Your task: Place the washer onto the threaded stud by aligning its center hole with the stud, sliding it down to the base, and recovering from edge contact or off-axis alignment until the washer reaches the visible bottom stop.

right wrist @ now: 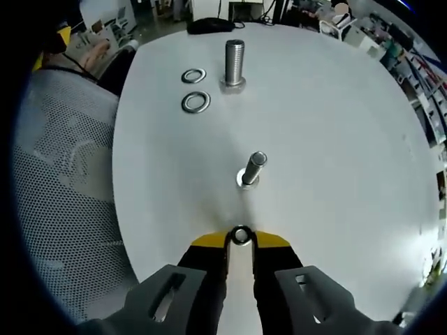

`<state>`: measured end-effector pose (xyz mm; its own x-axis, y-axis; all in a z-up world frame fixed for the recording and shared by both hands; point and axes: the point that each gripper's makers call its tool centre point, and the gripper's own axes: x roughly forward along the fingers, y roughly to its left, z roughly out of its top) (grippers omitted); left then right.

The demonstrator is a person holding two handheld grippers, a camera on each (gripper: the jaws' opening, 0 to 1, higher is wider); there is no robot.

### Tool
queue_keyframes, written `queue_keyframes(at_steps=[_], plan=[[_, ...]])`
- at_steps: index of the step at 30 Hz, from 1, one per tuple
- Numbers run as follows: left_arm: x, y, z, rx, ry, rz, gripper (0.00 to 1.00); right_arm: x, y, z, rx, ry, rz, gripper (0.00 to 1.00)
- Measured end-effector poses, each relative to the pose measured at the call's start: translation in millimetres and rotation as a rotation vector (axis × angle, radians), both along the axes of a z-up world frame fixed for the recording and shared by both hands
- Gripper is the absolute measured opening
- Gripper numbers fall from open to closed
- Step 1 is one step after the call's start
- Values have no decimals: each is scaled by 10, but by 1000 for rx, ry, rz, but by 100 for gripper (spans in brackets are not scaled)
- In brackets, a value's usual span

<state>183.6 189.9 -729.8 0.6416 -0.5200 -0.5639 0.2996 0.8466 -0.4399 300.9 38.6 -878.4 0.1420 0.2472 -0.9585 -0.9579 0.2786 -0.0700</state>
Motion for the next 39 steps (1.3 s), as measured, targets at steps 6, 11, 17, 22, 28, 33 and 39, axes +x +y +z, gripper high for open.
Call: queue_keyframes(at_steps=[6, 11, 17, 22, 28, 33, 39], plan=[[2, -7, 1, -1, 0, -5, 14, 5, -6, 0, -4, -12, -9, 14], [0, -7, 2, -3, 2, -3, 14, 5, 4, -2, -18, -18, 29, 14], [-10, -10, -8, 1, 8, -8, 14, 18, 15, 0, -27, -21, 73, 14], [-13, -9, 0, -4, 7, -2, 14, 25, -1, 3, -24, -19, 75, 14], [-15, -8, -10, 0, 10, -5, 14, 22, 3, 94, -1, -30, 75, 14], [-13, -6, -10, 0, 9, -5, 14, 33, 44, 242, 18, -32, 86, 14], [-14, -7, -10, 1, 10, -7, 14, 16, 153, 452, 41, -26, 107, 14]])
